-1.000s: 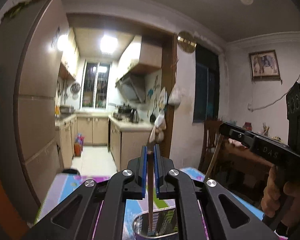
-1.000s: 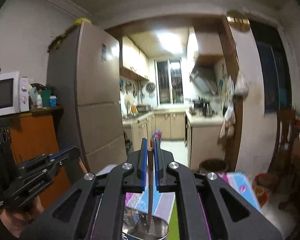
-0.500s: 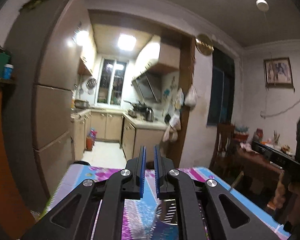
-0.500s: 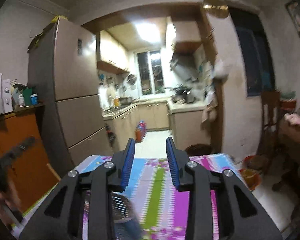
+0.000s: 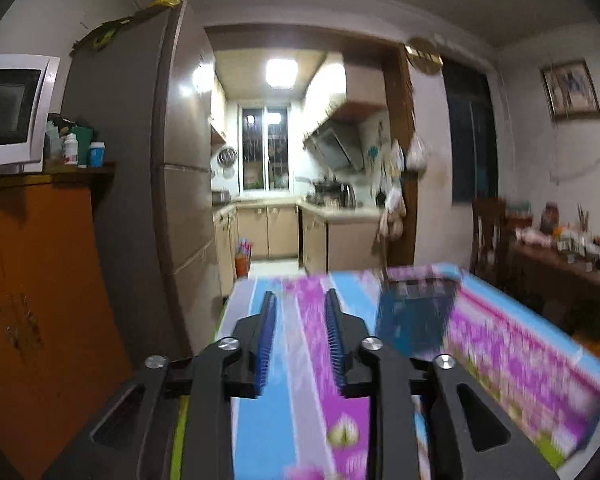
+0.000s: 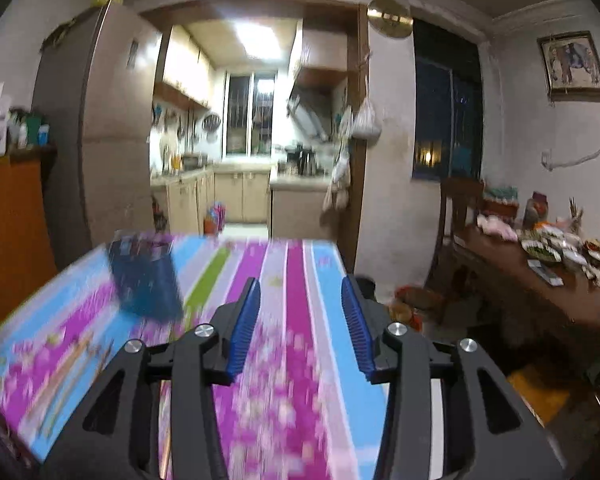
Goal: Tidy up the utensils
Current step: 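Withdraw both tools from the holder and return to the chopsticks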
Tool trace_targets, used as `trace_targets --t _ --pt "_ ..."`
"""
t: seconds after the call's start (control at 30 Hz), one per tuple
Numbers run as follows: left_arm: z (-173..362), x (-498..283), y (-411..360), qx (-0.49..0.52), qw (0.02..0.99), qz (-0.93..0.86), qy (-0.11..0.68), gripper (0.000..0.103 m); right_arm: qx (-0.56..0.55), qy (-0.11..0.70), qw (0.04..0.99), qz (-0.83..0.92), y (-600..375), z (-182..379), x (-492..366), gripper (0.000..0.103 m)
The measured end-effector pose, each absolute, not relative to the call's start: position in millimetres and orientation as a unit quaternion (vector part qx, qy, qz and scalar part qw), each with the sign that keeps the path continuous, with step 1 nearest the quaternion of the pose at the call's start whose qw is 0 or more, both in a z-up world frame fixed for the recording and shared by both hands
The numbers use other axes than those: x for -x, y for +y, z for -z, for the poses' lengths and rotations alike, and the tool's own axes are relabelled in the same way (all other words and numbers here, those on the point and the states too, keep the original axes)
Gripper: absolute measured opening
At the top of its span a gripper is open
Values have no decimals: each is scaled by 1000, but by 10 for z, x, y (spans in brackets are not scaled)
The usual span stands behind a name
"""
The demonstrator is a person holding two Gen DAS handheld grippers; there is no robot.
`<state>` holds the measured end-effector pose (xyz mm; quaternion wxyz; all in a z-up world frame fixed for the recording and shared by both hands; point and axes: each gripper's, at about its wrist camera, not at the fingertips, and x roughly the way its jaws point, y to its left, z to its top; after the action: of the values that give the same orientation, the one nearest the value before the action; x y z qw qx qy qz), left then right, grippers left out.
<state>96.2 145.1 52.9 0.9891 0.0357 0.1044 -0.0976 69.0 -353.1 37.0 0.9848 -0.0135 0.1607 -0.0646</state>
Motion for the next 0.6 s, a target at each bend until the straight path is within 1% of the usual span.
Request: trace_targets --t 0.07,0.17,0.4,0.43,0.53,0.6 --pt "-283 -718 1389 -51 985 103 126 35 -2 195 980 47 -3415 -136 -494 41" --pt "101 -462 1283 -62 977 117 165 35 -14 234 972 24 -3151 200 -266 41" --pt "767 -34 1018 -41 958 160 235 35 -37 280 957 -64 -2463 703 -2 40" --pt "832 -1 985 -39 956 163 240 35 -34 282 956 -77 -2378 733 9 37" --pt "1031 66 859 -39 951 168 256 35 -10 286 951 -121 -2036 831 -17 31" --pt "1109 77 782 -42 950 164 263 35 -1 288 947 -140 -1848 865 -99 28"
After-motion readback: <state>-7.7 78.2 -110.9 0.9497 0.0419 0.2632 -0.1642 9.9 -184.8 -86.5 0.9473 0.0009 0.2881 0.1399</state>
